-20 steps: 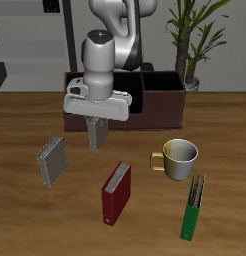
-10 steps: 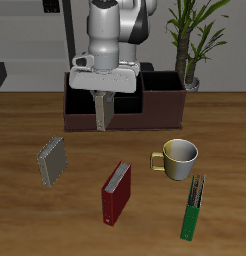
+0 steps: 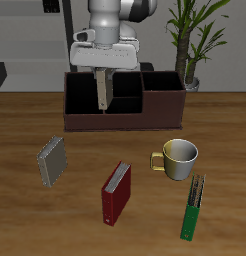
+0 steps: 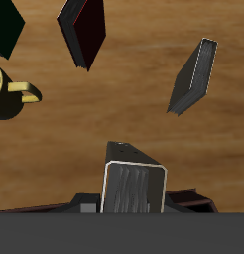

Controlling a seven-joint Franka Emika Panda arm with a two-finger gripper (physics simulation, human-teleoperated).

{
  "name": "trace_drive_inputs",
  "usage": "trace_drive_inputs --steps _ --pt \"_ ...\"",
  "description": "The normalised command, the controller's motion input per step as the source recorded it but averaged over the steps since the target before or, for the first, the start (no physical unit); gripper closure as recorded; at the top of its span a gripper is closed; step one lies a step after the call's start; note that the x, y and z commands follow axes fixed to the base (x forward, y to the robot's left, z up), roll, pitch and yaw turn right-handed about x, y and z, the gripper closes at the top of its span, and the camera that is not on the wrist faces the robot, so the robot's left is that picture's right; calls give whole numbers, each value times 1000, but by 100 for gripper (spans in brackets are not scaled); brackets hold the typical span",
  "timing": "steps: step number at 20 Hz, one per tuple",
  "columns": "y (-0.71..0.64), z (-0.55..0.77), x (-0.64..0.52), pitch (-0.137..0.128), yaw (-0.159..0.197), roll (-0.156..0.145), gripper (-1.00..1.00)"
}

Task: Place the left yellow book into the back desk caddy's back compartment

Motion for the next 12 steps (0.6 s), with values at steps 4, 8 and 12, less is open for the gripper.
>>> trace_drive_inputs --steps 4,8,12 --pt "-27 293 -467 -20 20 -15 100" --pt "-117 219 -464 -16 2 -20 100" --pt "-181 118 -343 -5 12 -18 100"
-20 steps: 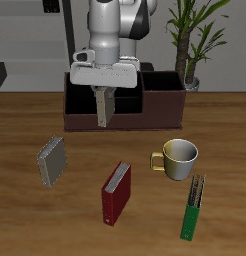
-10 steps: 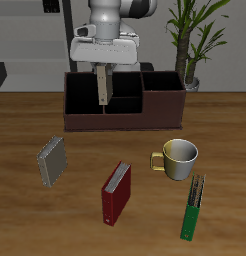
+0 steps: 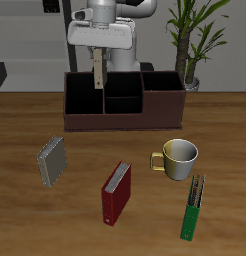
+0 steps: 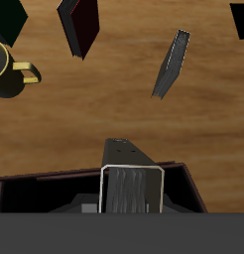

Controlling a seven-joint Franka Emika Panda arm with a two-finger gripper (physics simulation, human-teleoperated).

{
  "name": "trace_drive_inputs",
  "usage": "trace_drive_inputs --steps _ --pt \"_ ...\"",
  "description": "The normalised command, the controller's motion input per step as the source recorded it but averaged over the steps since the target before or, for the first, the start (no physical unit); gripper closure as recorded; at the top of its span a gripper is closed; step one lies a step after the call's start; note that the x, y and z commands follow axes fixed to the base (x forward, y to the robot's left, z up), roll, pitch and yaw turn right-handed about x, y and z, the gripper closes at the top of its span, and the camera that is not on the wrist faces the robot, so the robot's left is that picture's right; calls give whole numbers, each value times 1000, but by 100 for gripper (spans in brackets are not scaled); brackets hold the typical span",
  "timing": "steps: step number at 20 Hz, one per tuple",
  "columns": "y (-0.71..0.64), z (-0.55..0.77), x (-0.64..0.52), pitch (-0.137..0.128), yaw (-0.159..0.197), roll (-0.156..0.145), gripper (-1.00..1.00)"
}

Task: Place the left yellow book into the back desk caddy's back compartment

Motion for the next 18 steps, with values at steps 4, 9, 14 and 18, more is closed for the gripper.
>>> trace_drive_inputs --steps 4,9,14,18 --pt "-135 168 -461 -28 57 -16 100" --pt "-79 122 -353 -20 50 1 100" --pt "46 109 -334 -23 68 21 100" --pt "109 64 -271 -6 94 37 100"
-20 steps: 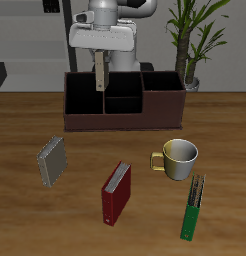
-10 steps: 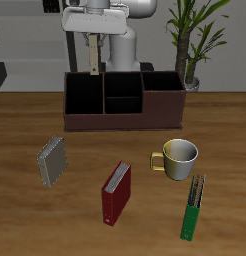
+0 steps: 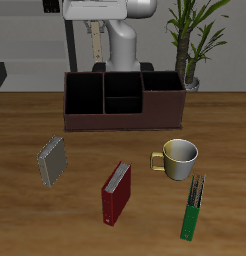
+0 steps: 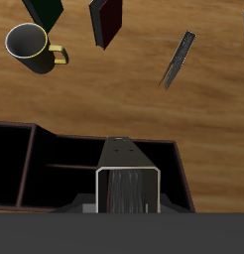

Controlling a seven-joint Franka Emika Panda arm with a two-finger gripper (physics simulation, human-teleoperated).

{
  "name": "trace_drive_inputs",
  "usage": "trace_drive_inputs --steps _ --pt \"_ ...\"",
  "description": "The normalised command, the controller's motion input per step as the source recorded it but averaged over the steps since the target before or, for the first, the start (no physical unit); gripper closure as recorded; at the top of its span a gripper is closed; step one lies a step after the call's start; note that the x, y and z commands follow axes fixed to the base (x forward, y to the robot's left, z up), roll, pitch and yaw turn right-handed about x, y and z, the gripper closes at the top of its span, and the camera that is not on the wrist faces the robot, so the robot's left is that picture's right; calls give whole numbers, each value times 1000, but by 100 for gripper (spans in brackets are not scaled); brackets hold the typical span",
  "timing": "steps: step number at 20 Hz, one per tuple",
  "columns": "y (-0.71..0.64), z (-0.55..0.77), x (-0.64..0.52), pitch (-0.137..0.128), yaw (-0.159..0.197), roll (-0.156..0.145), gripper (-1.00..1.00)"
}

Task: Place the left yellow book into the back desk caddy's back compartment

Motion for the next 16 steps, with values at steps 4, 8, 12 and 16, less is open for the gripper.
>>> trace_drive_inputs --steps 4,8,12,16 --pt "85 -52 -101 24 122 14 100" --pt "133 -59 -140 13 126 31 100" --pt "162 13 -82 4 135 42 100" --pt "181 -13 -94 19 130 23 100"
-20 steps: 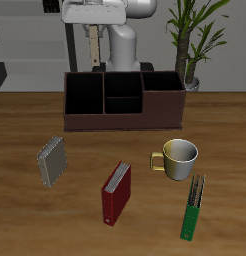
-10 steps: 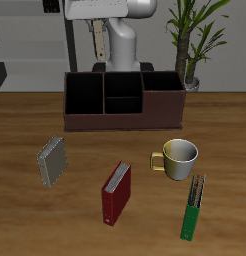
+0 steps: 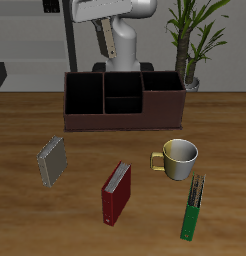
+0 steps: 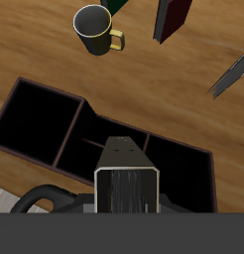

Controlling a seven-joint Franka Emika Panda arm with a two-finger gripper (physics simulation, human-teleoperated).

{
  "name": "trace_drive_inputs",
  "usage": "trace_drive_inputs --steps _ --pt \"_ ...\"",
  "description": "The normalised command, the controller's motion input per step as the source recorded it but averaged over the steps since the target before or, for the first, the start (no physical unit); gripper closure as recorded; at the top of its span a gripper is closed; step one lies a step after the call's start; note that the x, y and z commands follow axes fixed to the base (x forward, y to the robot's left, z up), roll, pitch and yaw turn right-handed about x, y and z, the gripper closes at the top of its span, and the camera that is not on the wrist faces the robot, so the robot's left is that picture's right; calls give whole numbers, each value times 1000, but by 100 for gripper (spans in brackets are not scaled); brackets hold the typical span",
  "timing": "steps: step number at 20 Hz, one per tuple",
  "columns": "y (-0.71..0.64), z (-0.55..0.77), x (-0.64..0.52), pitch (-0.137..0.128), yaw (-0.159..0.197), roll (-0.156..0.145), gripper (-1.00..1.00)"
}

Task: Place the left yellow book into the back desk caddy's back compartment

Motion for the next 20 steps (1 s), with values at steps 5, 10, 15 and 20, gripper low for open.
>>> trace_drive_inputs --steps 5,10,15,20 --pt "298 20 -82 13 211 55 100" --pt "71 -25 -9 26 109 5 100" --pt "11 23 151 32 150 -32 100" --pt "60 -86 129 1 175 -82 100"
